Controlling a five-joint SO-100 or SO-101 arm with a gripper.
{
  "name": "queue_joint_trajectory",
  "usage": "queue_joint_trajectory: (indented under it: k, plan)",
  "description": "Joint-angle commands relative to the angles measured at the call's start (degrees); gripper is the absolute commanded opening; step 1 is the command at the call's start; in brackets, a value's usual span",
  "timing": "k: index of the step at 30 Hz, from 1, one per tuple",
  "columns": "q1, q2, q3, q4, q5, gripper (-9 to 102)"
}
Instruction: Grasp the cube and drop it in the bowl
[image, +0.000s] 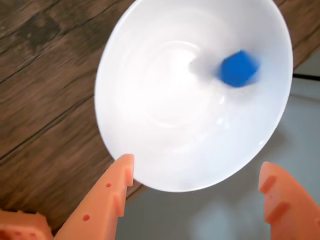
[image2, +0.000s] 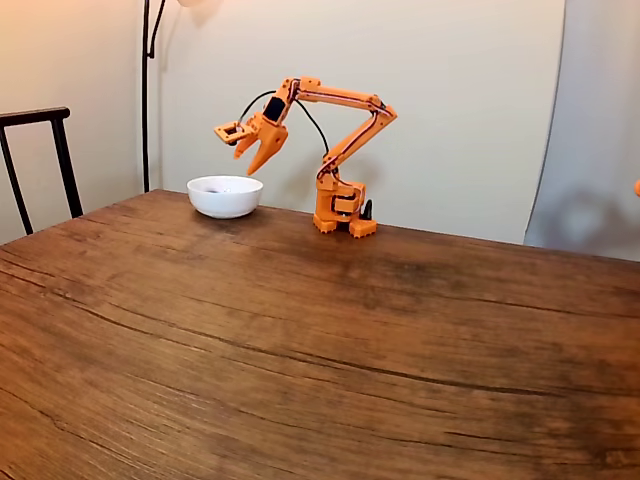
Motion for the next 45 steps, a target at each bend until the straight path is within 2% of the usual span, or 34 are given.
queue_joint_trajectory:
  k: [1, 10, 14, 22, 30, 40, 45]
  plan:
    - [-2.4, 0.1, -5.3, 4.0, 0.0, 32]
    - [-15.6, 5.5, -22.1, 19.2, -0.4, 8]
    - [-23.4, 10.3, -23.4, 24.9, -6.2, 1]
    - [-43.1, 21.0, -22.9, 30.4, -14.4, 1]
    - [-62.6, 27.2, -22.5, 30.8, -24.4, 1]
    - [-78.7, 34.8, -22.5, 30.8, -29.2, 1]
    - [-83.1, 39.1, -22.3, 30.8, -29.2, 1]
